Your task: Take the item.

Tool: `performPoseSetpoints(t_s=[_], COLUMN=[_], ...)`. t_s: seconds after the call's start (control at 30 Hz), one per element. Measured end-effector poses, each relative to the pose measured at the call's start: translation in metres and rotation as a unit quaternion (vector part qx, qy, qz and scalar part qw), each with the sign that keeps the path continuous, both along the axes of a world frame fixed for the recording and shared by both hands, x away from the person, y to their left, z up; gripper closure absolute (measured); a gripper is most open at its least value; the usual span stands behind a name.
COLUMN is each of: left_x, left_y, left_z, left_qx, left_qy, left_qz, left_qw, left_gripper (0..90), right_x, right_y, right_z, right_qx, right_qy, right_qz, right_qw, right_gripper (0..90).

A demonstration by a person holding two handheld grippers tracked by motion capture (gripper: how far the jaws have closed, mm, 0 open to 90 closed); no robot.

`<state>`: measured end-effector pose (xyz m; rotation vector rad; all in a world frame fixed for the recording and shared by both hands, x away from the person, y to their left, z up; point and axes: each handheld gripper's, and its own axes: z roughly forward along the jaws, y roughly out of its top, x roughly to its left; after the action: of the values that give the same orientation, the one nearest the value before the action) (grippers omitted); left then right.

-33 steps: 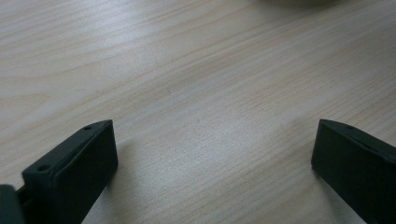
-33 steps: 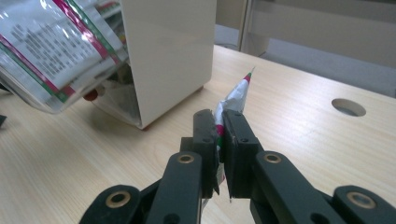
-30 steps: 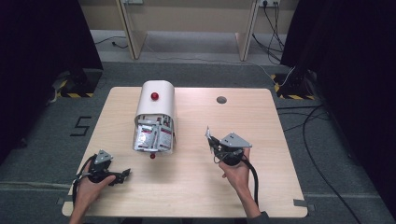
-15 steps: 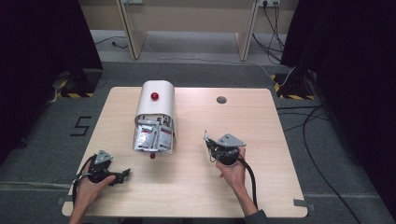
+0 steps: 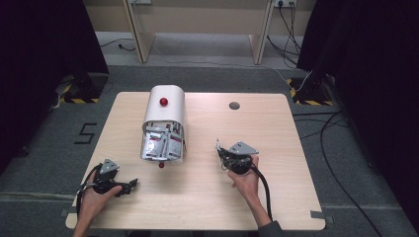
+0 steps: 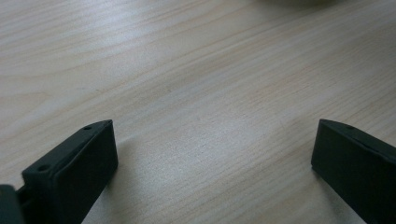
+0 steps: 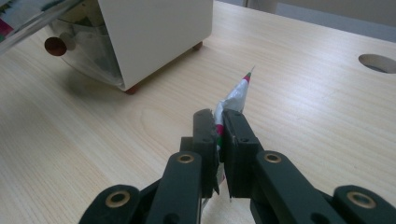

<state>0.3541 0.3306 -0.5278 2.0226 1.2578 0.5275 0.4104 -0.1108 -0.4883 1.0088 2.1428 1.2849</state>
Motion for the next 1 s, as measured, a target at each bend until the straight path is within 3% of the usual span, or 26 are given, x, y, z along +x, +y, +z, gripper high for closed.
performPoseSetpoints(t_s=[0.37,0.8,1.0], left_x=[0.0,-0.001,-0.001], left_y=[0.0,0.0,0.0], left_z=[0.0,0.0,0.0], left_qx=[-0.001,0.0,-0.001], left_qy=[0.0,0.0,0.0], left_qz=[0.001,0.0,0.001], left_qw=[1.0,1.0,1.0], left_gripper=[0.0,0.0,0.0], right_x=[0.004,0.01,0.013], right_y=[-0.004,-0.01,-0.013], right_z=[-0.005,-0.008,-0.011], right_qx=[-0.003,-0.045,-0.05], right_qy=[0.014,0.012,0.022], right_qz=[-0.01,-0.035,-0.045], right_qw=[0.9998,0.9983,0.9975], right_gripper=[80.4,73.6,68.6])
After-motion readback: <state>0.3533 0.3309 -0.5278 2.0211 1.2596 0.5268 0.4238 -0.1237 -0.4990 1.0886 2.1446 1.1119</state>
